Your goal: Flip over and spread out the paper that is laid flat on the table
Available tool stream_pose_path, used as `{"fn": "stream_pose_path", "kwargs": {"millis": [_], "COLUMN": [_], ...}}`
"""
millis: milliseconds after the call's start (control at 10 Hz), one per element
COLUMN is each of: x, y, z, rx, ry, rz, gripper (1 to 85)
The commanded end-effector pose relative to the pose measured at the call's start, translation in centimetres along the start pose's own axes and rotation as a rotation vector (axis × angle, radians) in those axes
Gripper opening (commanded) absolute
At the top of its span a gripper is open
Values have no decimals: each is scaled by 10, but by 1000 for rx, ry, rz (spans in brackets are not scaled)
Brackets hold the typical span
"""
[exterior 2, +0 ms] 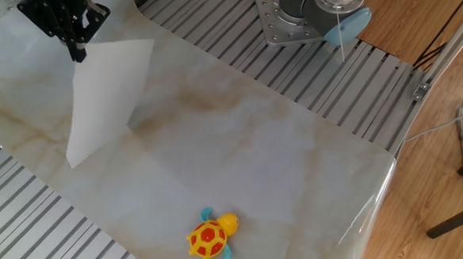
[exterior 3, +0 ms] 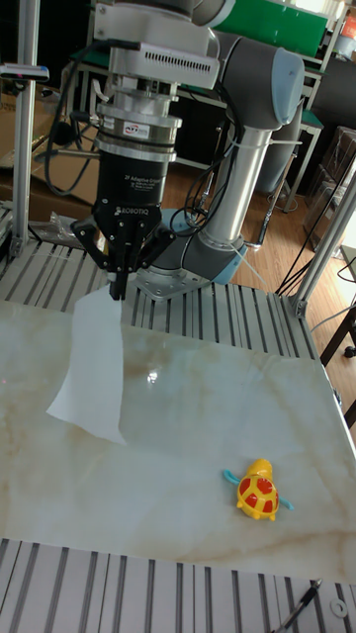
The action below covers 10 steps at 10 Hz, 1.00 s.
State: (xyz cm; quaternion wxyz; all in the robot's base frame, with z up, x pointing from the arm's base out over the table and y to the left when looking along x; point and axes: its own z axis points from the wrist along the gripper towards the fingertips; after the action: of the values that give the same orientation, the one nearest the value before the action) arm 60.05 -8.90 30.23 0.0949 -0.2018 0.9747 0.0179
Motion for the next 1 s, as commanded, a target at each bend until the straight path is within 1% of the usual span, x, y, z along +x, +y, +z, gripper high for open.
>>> {"fn": "stream_pose_path", "kwargs": {"millis": [0,200,900], "x": [-2,-2,1], "y": [3,4,4], "z": [-1,0,-1], "rx": [-11,-16,-15], "ry": [-10,-7,5], "rz": [-14,-18,-30], "gripper": [830,850,850]}}
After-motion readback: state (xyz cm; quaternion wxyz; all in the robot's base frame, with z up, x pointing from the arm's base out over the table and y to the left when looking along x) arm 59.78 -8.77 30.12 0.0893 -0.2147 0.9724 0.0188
